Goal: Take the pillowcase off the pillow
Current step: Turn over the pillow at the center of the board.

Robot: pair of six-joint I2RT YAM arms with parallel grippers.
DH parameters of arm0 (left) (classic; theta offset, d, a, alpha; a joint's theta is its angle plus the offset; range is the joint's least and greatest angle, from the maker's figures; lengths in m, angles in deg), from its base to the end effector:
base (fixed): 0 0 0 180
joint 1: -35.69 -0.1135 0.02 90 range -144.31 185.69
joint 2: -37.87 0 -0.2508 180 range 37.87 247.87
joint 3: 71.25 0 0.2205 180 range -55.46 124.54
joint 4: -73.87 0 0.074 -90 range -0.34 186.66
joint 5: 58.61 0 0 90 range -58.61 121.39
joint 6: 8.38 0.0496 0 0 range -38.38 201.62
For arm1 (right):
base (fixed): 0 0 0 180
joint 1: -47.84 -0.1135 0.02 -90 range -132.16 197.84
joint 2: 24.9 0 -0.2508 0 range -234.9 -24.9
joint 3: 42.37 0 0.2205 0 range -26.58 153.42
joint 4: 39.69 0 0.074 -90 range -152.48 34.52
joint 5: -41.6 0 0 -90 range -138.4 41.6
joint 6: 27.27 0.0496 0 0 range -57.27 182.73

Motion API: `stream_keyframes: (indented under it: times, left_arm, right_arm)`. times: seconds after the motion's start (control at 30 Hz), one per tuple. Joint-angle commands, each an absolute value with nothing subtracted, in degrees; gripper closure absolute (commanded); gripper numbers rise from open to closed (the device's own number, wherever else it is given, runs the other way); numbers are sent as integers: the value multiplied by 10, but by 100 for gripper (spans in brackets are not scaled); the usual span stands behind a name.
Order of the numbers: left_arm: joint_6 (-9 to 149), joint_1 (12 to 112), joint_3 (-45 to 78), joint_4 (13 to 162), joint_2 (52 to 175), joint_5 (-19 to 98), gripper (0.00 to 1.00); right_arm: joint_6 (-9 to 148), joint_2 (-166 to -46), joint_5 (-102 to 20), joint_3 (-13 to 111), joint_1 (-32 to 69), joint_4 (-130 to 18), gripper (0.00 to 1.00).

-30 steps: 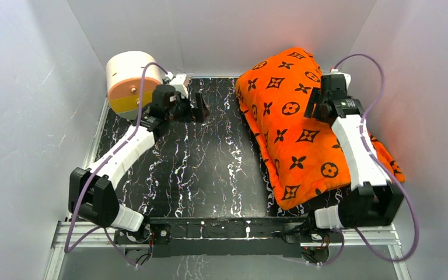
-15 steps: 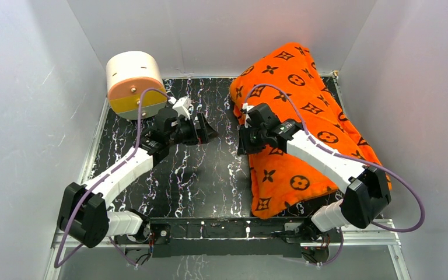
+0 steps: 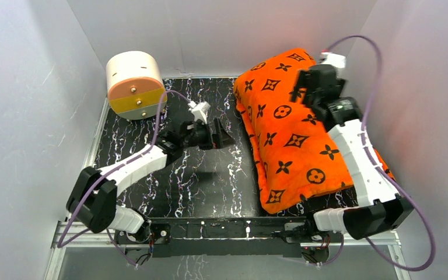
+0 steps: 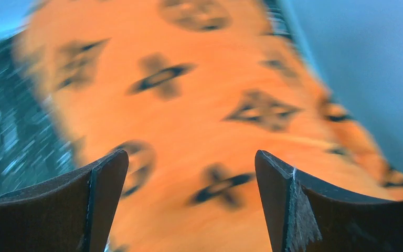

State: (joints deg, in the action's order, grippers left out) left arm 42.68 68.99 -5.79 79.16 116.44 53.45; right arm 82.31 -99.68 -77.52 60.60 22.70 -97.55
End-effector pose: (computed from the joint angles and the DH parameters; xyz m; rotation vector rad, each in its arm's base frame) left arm 0.2396 -0.1797 0.2714 0.1861 2.0519 -1.1886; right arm 0.2370 0.0845 0.4016 0.2041 2.0078 -0.0381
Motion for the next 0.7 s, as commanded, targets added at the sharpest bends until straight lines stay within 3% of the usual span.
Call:
stream_keyframes:
  times: [0.0,0.13,0.27,0.53,0.57,0.6,0.67]
  left_arm:
    - [399,757,-22,732,1215,552,2]
    - [399,801,12,692,1277,556,2]
    - [382,823,44,661,1331,578,2]
    - [356,848,114,614,1445,629,5]
    - [358,852,114,618,1447,608,13]
    - [360,855,117,631,1449,588,28]
    - [365,855,130,699,1450,535,67]
  right_arm:
    - [823,-1018,-757,572,394,-1000,1]
    - [836,-1060,-596,483,425,-996,1]
    - [854,-1070,-367,379,412,-945,24]
    - [877,-1057,-342,316,360,-901,30]
    - [872,-1056,-340,316,359,-901,30]
    - [868,-1052,-339,316,359,-900,30]
    - [859,-1045,-348,327,358,-906,29]
